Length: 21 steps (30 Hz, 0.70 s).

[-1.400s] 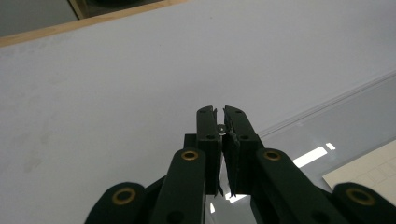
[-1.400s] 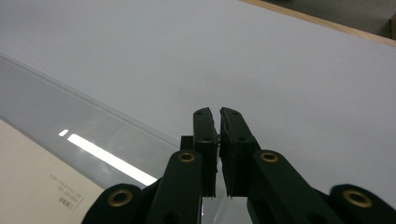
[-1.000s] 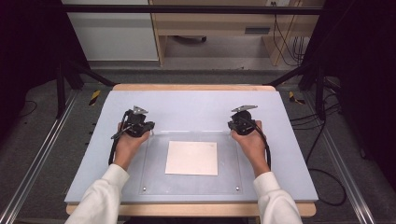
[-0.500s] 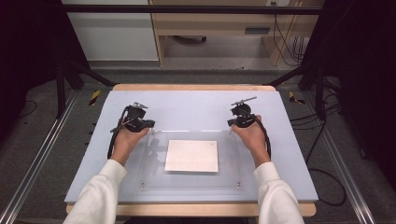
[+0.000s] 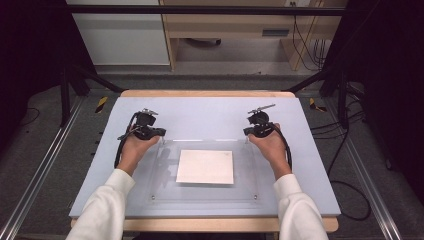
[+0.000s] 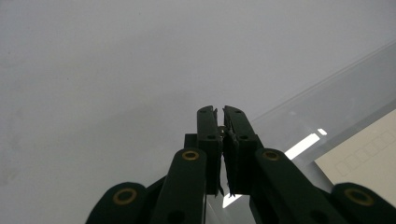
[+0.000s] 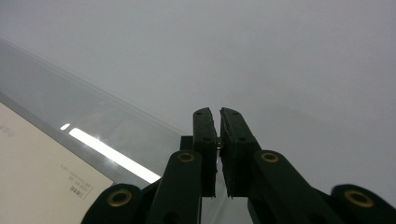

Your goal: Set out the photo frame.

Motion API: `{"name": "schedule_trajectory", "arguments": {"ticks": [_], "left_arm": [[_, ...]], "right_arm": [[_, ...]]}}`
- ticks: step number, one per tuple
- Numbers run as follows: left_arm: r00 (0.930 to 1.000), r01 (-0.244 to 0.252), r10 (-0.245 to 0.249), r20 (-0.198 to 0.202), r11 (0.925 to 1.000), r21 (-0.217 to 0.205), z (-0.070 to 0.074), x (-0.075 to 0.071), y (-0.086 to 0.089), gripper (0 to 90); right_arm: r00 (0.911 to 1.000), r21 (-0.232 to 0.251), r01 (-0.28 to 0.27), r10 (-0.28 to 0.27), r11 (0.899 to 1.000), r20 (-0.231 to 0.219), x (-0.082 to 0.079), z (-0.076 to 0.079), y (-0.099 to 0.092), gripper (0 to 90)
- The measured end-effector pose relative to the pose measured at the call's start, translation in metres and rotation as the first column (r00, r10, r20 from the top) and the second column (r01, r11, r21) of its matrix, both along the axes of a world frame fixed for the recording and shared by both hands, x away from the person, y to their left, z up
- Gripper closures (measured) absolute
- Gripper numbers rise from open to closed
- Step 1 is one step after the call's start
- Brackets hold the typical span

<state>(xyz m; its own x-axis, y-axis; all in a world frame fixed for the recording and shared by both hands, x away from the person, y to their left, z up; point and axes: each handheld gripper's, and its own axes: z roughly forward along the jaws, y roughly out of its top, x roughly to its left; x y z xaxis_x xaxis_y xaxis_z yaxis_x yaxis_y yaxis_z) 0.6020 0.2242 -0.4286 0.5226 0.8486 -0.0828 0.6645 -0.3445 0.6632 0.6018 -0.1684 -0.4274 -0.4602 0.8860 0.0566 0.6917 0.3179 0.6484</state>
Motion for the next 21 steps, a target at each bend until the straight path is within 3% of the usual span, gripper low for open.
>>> {"name": "schedule_trajectory", "arguments": {"ticks": [2, 7, 14, 18, 21], "left_arm": [[1.0, 0.0, 0.0, -0.002, 1.0, 0.006, 0.0, 0.0, -0.001, 85.3], [0.9999, -0.003, 0.004, -0.014, 1.0, 0.002, 0.001, 0.002, -0.001, 85.3], [0.9998, -0.004, 0.004, -0.02, 1.0, -0.005, 0.001, 0.004, 0.0, 85.2], [0.9996, -0.007, 0.007, -0.028, 1.0, -0.002, 0.001, 0.004, -0.001, 85.2], [0.9994, -0.012, 0.012, -0.034, 0.9999, -0.003, 0.001, 0.005, -0.001, 85.2]], "right_arm": [[0.9998, 0.006, -0.005, 0.005, 1.0, 0.019, -0.003, -0.001, -0.002, 81.1], [0.996, -0.032, -0.008, 0.011, 0.999, 0.088, -0.018, -0.001, -0.008, 59.6], [0.9852, 0.01, -0.007, 0.005, 1.0, 0.171, -0.056, 0.009, -0.023, 41.3], [0.9747, 0.02, -0.032, 0.027, 0.999, 0.222, -0.081, 0.01, -0.027, 30.6], [0.9606, 0.004, -0.054, 0.051, 0.999, 0.273, -0.102, 0.011, -0.028, 24.5]]}}
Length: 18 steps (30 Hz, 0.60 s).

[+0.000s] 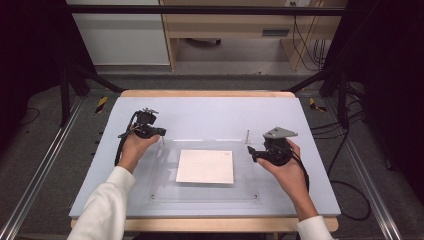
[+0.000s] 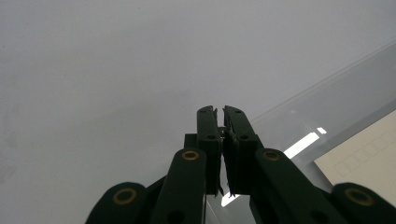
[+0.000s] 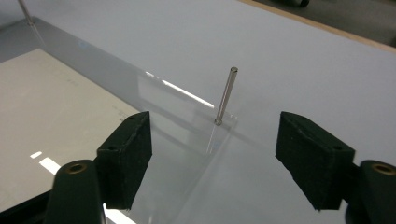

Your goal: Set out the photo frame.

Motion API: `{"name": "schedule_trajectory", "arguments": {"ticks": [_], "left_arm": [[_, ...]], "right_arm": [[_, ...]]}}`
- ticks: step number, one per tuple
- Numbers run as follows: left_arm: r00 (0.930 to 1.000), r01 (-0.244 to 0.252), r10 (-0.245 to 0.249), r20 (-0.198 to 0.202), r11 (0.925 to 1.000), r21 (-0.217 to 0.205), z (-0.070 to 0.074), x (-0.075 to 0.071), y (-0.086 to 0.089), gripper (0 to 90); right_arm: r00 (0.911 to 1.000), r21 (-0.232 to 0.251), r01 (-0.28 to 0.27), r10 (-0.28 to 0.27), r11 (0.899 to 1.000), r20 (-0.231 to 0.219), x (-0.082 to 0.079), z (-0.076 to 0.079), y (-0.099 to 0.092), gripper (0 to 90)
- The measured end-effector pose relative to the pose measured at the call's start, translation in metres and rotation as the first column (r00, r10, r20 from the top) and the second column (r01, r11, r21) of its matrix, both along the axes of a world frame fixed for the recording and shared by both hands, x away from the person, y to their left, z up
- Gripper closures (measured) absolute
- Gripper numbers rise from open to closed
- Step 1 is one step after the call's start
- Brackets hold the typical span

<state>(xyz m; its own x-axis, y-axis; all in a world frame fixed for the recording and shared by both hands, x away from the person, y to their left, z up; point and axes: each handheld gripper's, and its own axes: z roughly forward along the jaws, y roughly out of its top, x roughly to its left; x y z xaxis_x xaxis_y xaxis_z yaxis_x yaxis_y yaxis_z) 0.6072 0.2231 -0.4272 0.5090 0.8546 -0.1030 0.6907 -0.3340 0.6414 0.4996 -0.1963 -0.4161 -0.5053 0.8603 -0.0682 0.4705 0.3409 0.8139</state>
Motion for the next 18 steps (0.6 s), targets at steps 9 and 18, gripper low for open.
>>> {"name": "schedule_trajectory", "arguments": {"ticks": [9, 18], "left_arm": [[0.9999, -0.012, 0.012, -0.008, 0.9999, -0.001, 0.0, 0.0, -0.001, 85.2], [0.9991, -0.036, 0.036, -0.023, 0.9993, -0.007, 0.001, 0.003, -0.002, 85.2]], "right_arm": [[0.9977, 0.031, -0.054, 0.053, 0.998, 0.042, -0.055, -0.004, -0.01, 14.4], [0.9949, -0.039, -0.097, 0.098, 0.995, 0.026, -0.094, -0.02, -0.014, 19.4]]}}
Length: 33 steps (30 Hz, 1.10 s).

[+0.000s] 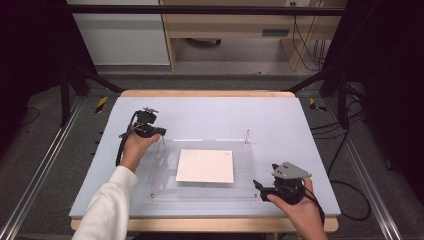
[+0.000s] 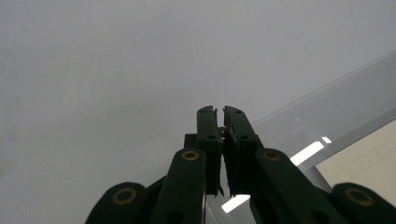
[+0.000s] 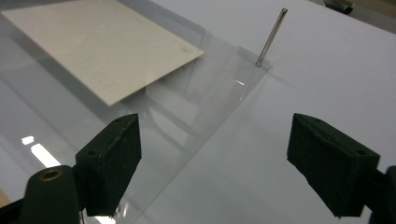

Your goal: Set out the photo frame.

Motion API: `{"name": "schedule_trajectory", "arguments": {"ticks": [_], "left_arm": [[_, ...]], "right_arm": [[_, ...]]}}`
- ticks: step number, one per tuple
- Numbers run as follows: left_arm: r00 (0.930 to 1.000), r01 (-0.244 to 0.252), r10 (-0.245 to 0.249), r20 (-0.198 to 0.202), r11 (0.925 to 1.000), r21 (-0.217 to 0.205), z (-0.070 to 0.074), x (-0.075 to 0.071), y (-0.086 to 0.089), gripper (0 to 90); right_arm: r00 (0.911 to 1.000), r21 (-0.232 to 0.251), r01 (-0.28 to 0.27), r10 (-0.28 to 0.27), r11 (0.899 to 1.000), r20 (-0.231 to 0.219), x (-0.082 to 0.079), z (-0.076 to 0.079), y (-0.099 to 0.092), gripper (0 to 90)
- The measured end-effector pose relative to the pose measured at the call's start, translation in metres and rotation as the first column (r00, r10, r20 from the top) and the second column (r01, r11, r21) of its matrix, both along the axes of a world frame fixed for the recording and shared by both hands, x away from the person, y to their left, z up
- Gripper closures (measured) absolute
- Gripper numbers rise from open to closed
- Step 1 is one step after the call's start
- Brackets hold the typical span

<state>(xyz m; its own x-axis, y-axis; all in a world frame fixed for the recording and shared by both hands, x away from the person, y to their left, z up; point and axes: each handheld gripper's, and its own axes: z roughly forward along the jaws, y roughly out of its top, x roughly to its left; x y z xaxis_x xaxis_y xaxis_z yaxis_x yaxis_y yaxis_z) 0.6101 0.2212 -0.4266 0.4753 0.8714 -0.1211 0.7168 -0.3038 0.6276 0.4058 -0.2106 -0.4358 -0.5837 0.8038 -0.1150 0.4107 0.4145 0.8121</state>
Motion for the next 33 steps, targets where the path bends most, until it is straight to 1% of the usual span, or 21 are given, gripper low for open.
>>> {"name": "schedule_trajectory", "arguments": {"ticks": [1, 3, 8, 11, 14, 17, 22, 25, 28, 31, 33], "left_arm": [[1.0, -0.001, 0.001, -0.003, 1.0, -0.002, 0.0, 0.001, 0.0, 85.2], [1.0, -0.006, 0.006, -0.006, 1.0, -0.003, 0.0, 0.002, 0.0, 85.2], [0.9999, -0.008, 0.008, -0.006, 1.0, -0.002, 0.0, 0.002, 0.0, 85.2], [0.9999, -0.011, 0.011, -0.005, 0.9999, -0.003, 0.0, 0.002, 0.0, 85.2], [0.9999, -0.007, 0.007, -0.007, 1.0, 0.003, 0.0, 0.002, 0.0, 85.1], [0.9999, -0.008, 0.008, -0.011, 1.0, 0.001, 0.0, 0.003, 0.0, 85.1], [0.9998, -0.008, 0.008, -0.019, 1.0, 0.005, 0.0, 0.004, -0.001, 85.1], [0.9998, -0.006, 0.007, -0.018, 1.0, 0.007, 0.0, 0.003, -0.001, 85.1], [0.9998, -0.006, 0.006, -0.018, 1.0, 0.003, 0.0, 0.004, -0.001, 85.1], [0.9998, -0.003, 0.004, -0.019, 1.0, 0.005, 0.0, 0.004, -0.001, 85.1], [0.9998, -0.002, 0.002, -0.02, 1.0, 0.006, 0.0, 0.004, -0.001, 85.0]], "right_arm": [[0.9999, -0.011, -0.013, 0.013, 1.0, -0.006, -0.004, -0.001, -0.001, 19.3], [0.9997, -0.016, -0.023, 0.023, 1.0, -0.004, -0.009, -0.003, -0.002, 19.4], [0.9985, -0.011, -0.055, 0.055, 0.998, -0.005, -0.022, -0.003, -0.002, 18.6], [0.9974, -0.011, -0.072, 0.072, 0.997, -0.007, -0.027, -0.005, 0.001, 16.4], [0.9967, -0.025, -0.082, 0.082, 0.996, 0.002, -0.031, -0.006, 0.003, 13.2], [0.9957, -0.027, -0.092, 0.092, 0.995, 0.003, -0.033, -0.01, 0.004, 13.3], [0.993, -0.071, -0.118, 0.118, 0.99, -0.008, -0.034, -0.018, 0.008, 13.7], [0.9928, -0.09, -0.12, 0.118, 0.989, -0.022, -0.032, -0.021, 0.01, 14.7], [0.9919, -0.107, -0.126, 0.124, 0.986, -0.026, -0.03, -0.024, 0.013, 17.5], [0.9902, -0.14, -0.139, 0.136, 0.98, -0.03, -0.03, -0.028, 0.017, 20.2], [0.9901, -0.186, -0.14, 0.137, 0.972, -0.032, -0.028, -0.031, 0.02, 21.2]]}}
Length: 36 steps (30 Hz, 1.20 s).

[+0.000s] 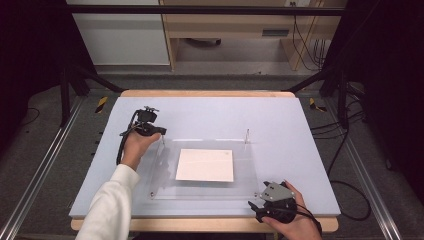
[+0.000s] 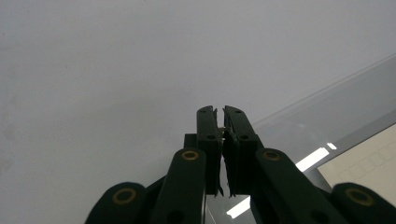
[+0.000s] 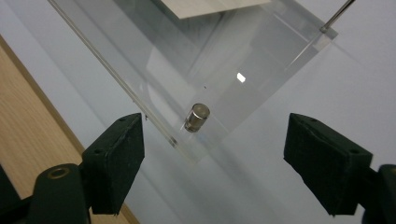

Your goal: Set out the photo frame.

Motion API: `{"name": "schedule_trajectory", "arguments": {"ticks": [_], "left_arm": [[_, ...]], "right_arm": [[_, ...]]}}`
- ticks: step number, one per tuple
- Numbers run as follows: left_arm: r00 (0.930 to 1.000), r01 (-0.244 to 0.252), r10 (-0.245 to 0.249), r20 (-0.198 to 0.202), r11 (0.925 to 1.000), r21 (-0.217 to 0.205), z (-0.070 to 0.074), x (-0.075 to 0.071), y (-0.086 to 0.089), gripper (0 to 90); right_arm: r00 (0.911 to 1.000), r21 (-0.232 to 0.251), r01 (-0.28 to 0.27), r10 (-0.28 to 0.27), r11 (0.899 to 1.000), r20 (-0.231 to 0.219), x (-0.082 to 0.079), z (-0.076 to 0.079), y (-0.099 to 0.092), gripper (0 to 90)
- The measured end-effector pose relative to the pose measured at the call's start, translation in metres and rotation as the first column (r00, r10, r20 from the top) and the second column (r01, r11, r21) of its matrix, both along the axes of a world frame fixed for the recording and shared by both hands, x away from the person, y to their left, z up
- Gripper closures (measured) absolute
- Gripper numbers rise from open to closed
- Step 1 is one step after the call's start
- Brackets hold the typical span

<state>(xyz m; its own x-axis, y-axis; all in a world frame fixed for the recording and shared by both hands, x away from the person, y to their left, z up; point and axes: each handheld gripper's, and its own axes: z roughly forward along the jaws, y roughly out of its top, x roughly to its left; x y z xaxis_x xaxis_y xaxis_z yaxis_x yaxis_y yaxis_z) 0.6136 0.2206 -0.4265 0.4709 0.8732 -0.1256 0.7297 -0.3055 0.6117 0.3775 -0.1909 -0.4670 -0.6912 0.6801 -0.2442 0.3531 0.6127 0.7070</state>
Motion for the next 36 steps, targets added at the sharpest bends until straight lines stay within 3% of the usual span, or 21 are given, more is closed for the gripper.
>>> {"name": "schedule_trajectory", "arguments": {"ticks": [7, 15, 21, 29, 32, 36], "left_arm": [[1.0, 0.006, -0.006, 0.0, 1.0, -0.006, -0.0004, -0.0002, 0.0007, 84.9], [0.9998, 0.014, -0.014, 0.012, 0.9999, 0.0, -0.0009, -0.0005, 0.0009, 84.9], [0.9996, 0.018, -0.017, 0.022, 0.9998, -0.004, -0.0016, -0.0023, 0.0014, 84.8], [0.9992, 0.02, -0.02, 0.035, 0.9998, -0.006, -0.0024, -0.0038, 0.0019, 84.7], [0.9987, 0.022, -0.022, 0.046, 0.9998, 0.0, -0.0025, -0.0053, 0.0013, 84.5], [0.9937, 0.036, -0.039, 0.105, 0.9987, 0.037, -0.0019, -0.0095, 0.0001, 78.7]], "right_arm": [[0.9994, -0.042, -0.004, 0.005, 0.999, 0.034, 0.005, -0.001, 0.0041, 23.2], [0.9963, -0.028, -0.031, 0.033, 0.999, 0.079, -0.0003, 0.0049, 0.0053, 34.3], [0.9947, -0.029, -0.057, 0.059, 0.998, 0.084, -0.0016, 0.0056, 0.0072, 40.4], [0.9922, -0.04, -0.067, 0.071, 0.997, 0.102, -0.0026, 0.0067, 0.0083, 41.1], [0.9927, -0.038, -0.063, 0.067, 0.997, 0.1, -0.0028, 0.0074, 0.0082, 40.9], [0.9926, -0.041, -0.066, 0.07, 0.997, 0.1, -0.0032, 0.0075, 0.0091, 40.9]]}}
